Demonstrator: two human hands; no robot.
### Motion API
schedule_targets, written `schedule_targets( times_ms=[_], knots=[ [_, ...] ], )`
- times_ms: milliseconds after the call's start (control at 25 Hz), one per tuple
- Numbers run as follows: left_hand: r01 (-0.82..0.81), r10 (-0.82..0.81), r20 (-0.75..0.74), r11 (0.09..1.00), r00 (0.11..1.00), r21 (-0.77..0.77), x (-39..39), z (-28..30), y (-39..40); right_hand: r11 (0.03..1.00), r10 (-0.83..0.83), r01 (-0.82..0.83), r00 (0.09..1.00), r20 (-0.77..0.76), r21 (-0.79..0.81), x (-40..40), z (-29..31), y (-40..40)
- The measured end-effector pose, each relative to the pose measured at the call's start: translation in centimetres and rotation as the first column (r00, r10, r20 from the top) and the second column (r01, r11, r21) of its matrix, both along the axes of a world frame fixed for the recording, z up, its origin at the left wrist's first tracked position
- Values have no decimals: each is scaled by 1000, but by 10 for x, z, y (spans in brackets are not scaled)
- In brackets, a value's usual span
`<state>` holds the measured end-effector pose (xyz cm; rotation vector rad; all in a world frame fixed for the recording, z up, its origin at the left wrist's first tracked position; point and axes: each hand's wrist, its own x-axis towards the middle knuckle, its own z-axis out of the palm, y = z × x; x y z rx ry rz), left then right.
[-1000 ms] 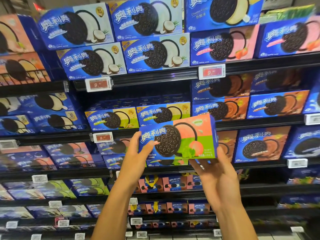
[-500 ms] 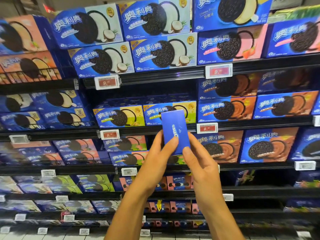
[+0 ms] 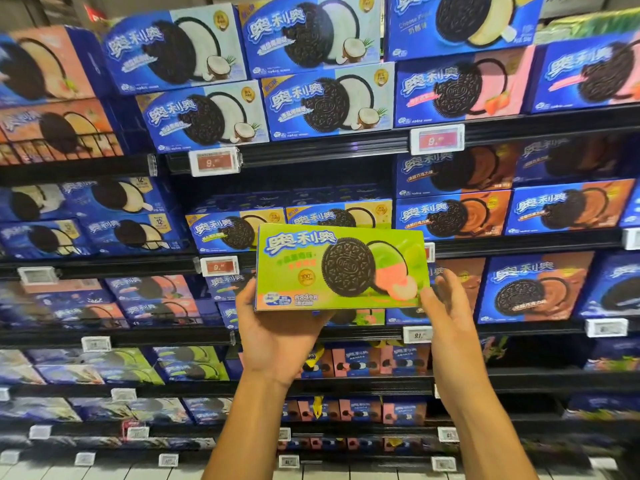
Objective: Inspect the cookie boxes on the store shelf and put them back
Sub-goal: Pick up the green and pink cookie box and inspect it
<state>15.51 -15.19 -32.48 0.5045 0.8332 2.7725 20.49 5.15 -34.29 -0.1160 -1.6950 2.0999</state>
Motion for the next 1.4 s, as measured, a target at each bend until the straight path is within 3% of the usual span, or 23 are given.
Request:
schedule_targets(
  times_ms=[160,360,600,960,1400],
  knots=[
    [35,-34,-26,999,999,37,-2,-5,3,993,98,-105,988,-117,-61,0,2,1],
    [-92,93,78,995,993,-26,-4,-11,-3,994,2,-25,977,-211,-106,3,8,-1],
    [-224,229,48,970,972,-96,-1,-17,-13,992,-5,-19,981,-192,-123,2,5,-3],
    [-238,249,90,964,964,-118,2,-14,-14,985,15,-47,982,-189,-167,0,2,-1],
    [-210,213,0,964,977,-163,15,-4,-18,896,113,-154,986,-122,-415,-4,-7,1]
  ],
)
